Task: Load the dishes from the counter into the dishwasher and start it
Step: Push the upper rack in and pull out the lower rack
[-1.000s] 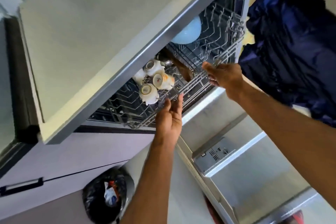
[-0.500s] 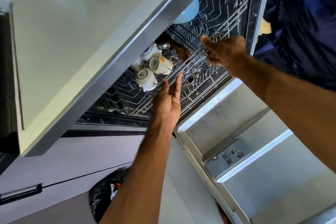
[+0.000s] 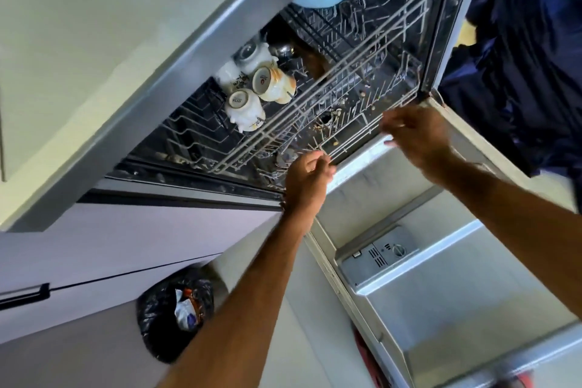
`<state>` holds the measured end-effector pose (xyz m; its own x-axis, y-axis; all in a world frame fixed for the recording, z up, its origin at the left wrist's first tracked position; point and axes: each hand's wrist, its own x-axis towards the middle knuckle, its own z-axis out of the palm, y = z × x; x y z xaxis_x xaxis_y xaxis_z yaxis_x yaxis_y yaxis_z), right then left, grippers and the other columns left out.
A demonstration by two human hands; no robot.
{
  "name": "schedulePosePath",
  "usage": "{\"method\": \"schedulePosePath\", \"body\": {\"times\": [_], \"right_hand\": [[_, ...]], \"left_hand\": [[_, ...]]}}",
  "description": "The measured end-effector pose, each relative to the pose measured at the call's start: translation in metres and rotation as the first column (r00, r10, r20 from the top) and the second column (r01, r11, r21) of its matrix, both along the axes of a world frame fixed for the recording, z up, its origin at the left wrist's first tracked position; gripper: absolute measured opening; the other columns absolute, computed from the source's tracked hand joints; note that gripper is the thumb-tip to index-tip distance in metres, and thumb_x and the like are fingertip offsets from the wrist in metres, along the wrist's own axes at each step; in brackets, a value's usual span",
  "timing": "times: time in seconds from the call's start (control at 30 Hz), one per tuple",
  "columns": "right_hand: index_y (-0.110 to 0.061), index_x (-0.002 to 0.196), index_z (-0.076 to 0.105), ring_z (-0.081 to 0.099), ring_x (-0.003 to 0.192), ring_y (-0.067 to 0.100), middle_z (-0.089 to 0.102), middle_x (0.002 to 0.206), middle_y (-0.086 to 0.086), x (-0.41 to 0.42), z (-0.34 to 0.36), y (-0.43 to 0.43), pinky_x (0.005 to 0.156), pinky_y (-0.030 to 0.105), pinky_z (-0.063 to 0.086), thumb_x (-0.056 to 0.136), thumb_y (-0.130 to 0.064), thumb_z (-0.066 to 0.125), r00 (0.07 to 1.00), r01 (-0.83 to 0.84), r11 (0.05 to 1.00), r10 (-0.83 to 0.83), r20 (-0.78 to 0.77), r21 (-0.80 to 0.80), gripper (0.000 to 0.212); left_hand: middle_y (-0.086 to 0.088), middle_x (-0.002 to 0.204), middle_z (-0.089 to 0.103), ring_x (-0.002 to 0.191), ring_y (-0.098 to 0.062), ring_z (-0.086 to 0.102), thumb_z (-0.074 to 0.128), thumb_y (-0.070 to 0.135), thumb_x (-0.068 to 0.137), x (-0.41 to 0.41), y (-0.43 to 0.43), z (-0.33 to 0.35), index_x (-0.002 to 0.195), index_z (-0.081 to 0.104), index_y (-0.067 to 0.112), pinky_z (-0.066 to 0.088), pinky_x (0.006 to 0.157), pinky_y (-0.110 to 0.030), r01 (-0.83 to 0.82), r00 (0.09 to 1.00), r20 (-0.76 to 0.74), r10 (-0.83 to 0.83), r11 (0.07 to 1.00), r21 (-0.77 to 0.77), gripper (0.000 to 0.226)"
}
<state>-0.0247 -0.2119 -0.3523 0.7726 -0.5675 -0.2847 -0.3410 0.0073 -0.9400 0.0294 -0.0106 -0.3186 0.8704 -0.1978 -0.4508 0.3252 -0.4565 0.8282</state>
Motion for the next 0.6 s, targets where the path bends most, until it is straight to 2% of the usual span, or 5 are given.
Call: {"method": "schedulePosePath", "body": {"times": [0.17,0.33,0.43,0.5,0.6], "right_hand": [[-0.002,0.147,0.044,0.049,0.133,0.037,0.049,0.147,0.023,0.000,-0.065,0.016,0.113,0.046,0.041,0.088,-0.018,0.073,0.896,-0.434,0.806,0.339,-0.286,-0.404,0.068],[-0.003,0.158,-0.008,-0.008,0.154,0.030,-0.011,0.166,0.019,0.060,-0.103,0.023,0.125,0.038,-0.001,0.088,-0.026,0.073,0.805,-0.578,0.493,0.474,-0.357,-0.650,0.109],[-0.010,0.160,0.001,-0.004,0.154,0.031,-0.005,0.168,0.012,0.101,-0.129,0.026,0.124,0.048,0.003,0.089,-0.032,0.071,0.745,-0.630,0.280,0.482,-0.462,-0.724,0.102],[-0.015,0.156,0.029,0.017,0.151,0.034,0.025,0.164,0.011,0.114,-0.134,0.027,0.122,0.050,0.017,0.090,-0.026,0.066,0.738,-0.631,0.216,0.463,-0.491,-0.745,0.077],[-0.019,0.138,0.058,0.041,0.137,0.036,0.054,0.145,0.010,0.111,-0.124,0.027,0.113,0.050,0.033,0.088,-0.024,0.069,0.689,-0.663,0.095,0.464,-0.556,-0.742,0.052]], "left_hand": [[-0.027,0.146,0.047,0.138,-0.036,0.045,0.060,0.012,0.094,0.012,0.020,-0.073,0.145,0.040,-0.007,0.035,0.116,-0.037,0.381,0.821,0.107,-0.561,0.678,0.629,0.058],[-0.023,0.166,0.002,0.155,-0.033,0.005,0.060,0.012,0.094,0.067,0.007,-0.120,0.156,-0.002,-0.006,-0.002,0.122,-0.030,0.392,0.675,0.093,-0.732,0.463,0.795,0.090],[-0.028,0.160,0.023,0.146,-0.037,0.032,0.060,0.005,0.090,0.100,-0.011,-0.141,0.157,0.003,-0.003,0.029,0.121,-0.040,0.463,0.657,0.020,-0.754,0.424,0.778,0.088],[-0.025,0.138,0.053,0.120,-0.038,0.059,0.054,-0.002,0.087,0.108,-0.015,-0.156,0.152,0.027,0.000,0.050,0.097,-0.039,0.502,0.675,0.043,-0.736,0.502,0.704,0.070],[-0.016,0.110,0.070,0.099,-0.031,0.067,0.051,0.000,0.091,0.106,-0.009,-0.165,0.121,0.061,0.004,0.049,0.082,-0.034,0.467,0.694,0.159,-0.702,0.607,0.643,0.031]]}}
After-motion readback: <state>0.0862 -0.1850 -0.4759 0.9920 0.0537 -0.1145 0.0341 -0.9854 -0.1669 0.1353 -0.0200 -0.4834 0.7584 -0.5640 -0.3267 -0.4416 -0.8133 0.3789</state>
